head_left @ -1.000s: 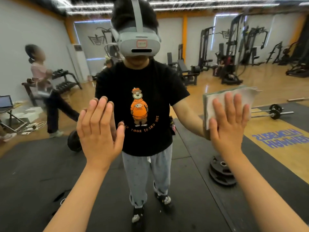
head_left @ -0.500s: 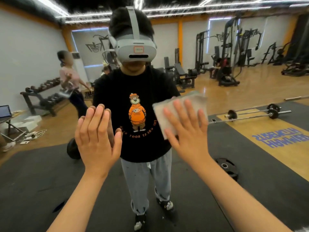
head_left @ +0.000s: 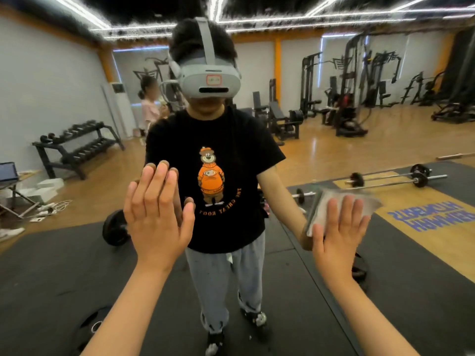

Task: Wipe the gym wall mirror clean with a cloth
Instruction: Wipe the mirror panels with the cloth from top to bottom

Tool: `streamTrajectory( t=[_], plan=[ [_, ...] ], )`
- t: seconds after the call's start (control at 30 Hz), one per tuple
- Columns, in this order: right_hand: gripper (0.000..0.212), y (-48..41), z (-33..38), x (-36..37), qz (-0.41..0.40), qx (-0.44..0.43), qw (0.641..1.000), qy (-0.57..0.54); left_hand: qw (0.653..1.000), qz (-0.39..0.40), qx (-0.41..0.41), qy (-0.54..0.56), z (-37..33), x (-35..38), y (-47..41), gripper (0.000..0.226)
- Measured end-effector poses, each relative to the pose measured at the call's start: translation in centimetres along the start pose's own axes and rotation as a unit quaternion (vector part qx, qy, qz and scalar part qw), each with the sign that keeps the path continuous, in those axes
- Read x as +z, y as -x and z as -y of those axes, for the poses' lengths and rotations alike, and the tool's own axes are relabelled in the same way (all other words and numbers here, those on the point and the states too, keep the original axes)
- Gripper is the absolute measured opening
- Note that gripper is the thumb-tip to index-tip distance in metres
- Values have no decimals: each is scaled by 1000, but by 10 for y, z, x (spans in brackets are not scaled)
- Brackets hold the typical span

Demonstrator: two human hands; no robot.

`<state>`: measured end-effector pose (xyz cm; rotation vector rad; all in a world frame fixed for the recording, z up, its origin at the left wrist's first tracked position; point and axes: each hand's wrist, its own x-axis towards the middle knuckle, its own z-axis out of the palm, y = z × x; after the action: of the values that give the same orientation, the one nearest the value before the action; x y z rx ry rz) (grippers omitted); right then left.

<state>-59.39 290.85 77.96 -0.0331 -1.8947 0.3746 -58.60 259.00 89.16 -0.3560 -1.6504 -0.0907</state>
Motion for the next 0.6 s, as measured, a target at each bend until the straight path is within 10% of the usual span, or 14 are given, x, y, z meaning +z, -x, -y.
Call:
streamTrajectory(
  t=[0.2, 0.6],
  plan=[
    [59, 53, -11, 8, 50, 45, 998, -15, 1000, -6, 0, -1, 1, 1, 1, 53],
    [58, -175, 56, -55, -44, 48, 997, -31, 1000, 0, 0, 9, 1, -1, -1, 53]
  ],
)
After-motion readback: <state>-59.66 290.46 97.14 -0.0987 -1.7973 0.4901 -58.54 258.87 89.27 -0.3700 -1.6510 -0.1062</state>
